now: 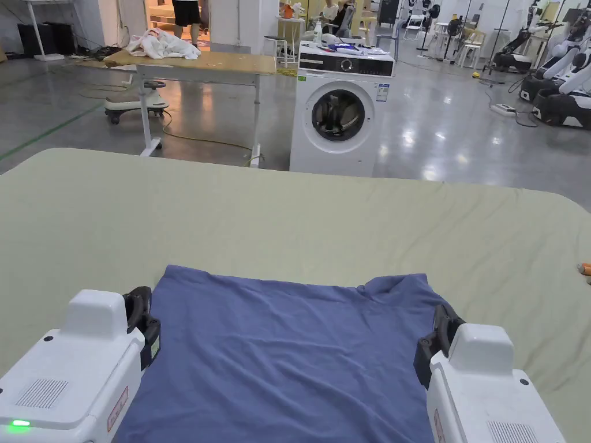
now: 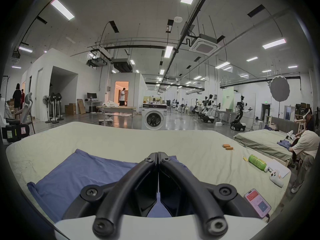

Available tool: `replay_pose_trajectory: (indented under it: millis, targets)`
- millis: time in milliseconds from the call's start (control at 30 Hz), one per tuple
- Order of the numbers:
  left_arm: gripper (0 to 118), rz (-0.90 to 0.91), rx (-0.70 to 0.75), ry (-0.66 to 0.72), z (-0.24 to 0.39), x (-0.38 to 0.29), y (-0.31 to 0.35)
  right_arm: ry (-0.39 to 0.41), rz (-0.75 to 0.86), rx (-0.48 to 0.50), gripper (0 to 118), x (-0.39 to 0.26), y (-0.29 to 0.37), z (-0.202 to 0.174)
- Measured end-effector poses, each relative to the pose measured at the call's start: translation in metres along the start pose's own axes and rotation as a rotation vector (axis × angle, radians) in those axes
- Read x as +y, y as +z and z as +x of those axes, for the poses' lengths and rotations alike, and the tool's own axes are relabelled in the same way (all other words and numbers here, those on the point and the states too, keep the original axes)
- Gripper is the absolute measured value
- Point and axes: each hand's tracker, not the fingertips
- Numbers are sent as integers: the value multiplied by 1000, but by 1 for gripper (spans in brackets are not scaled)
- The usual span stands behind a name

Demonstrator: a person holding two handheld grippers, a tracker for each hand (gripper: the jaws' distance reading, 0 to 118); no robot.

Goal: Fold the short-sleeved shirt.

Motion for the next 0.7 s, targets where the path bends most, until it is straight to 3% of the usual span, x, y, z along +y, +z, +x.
replay_pose_trajectory:
  millis: [200,533,600,700]
  targets:
    - [0,-226,-43,85,-43,-22,-86,19,-57,11,0,-14,-21,1]
    - [0,-517,-129,88,-77,-11,-287,38,-175,4,0,-41,-74,15]
    - [14,-550,-121,75,-71,-9,-315,44,-199,2,0,-48,-83,18]
    - [66,-627,-119,86,-71,-14,-357,55,-236,-12,0,-60,-94,24]
